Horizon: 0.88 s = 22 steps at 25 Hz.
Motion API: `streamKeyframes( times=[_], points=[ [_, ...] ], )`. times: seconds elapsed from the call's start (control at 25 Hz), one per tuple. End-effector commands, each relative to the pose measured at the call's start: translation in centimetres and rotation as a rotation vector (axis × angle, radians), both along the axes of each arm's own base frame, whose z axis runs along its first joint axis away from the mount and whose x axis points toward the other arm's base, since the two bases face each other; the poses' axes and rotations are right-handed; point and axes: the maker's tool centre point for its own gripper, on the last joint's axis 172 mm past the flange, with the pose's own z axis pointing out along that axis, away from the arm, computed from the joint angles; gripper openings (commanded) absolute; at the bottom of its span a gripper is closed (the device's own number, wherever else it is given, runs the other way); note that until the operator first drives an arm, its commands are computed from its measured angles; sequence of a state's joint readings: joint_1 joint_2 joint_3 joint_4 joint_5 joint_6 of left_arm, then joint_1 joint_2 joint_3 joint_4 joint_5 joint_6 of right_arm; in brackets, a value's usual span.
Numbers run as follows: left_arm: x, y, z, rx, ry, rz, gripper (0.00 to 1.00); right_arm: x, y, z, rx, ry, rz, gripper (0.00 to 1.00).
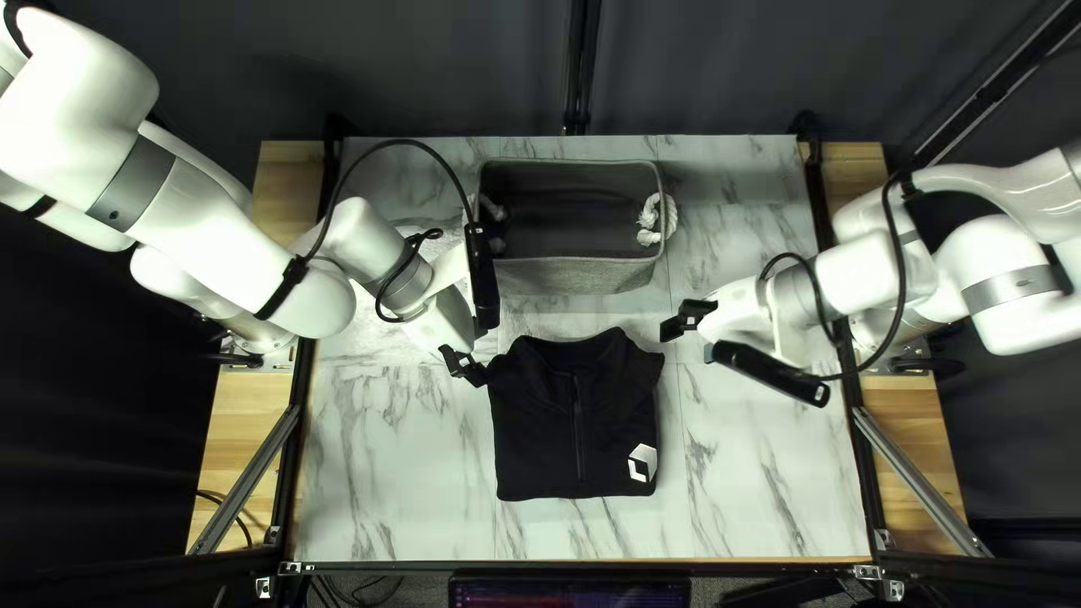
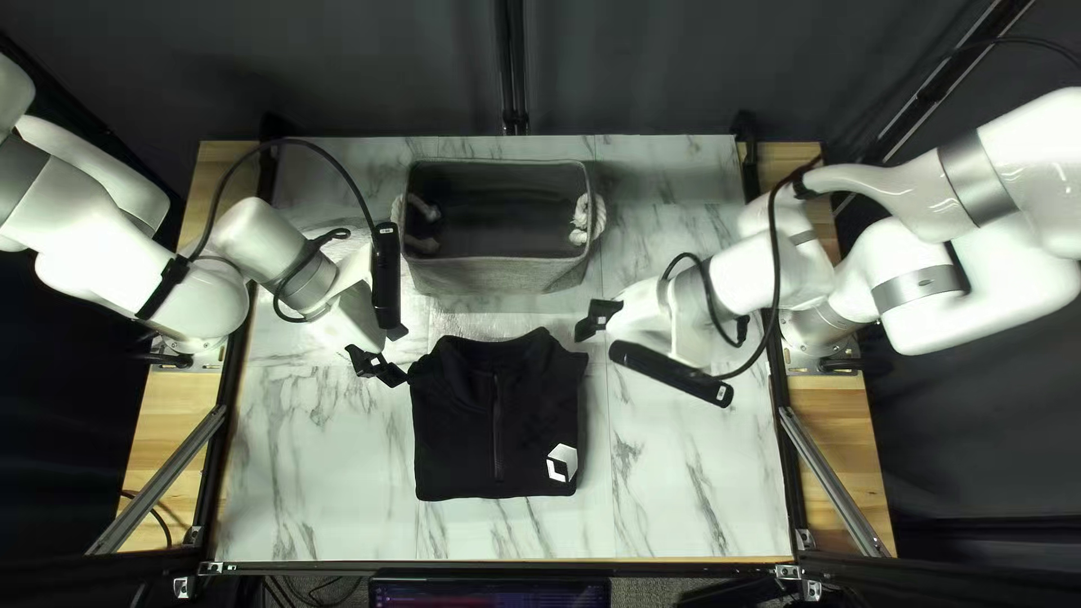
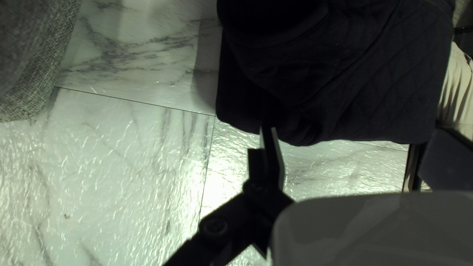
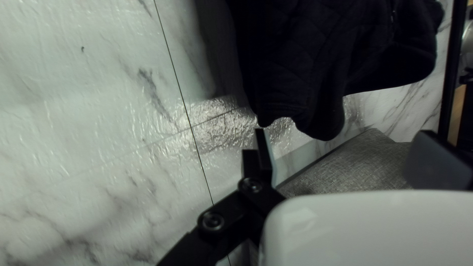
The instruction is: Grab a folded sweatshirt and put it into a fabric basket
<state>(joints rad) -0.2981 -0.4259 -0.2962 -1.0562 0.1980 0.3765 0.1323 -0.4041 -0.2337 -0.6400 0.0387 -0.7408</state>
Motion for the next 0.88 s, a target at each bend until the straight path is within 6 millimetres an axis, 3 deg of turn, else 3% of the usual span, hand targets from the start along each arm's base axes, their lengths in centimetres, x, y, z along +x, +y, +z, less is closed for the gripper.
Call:
streamKeyframes(
  times=[0.04,0.6,0.88],
  points=[
    [0.0,0.0,0.0,0.0,0.0,0.0,1.0,1.1,0.1,-1.0,0.003,-0.014,0.007,1.0],
    [0.0,0.0,0.0,0.0,0.0,0.0,1.0,2.8,2.3,-3.6,0.003,0.0,0.02,1.0],
    [0.0,0.0,0.0,0.0,0.0,0.0,1.0,2.7,2.2,-4.0,-0.003,-0.006,0.02,1.0]
  ],
)
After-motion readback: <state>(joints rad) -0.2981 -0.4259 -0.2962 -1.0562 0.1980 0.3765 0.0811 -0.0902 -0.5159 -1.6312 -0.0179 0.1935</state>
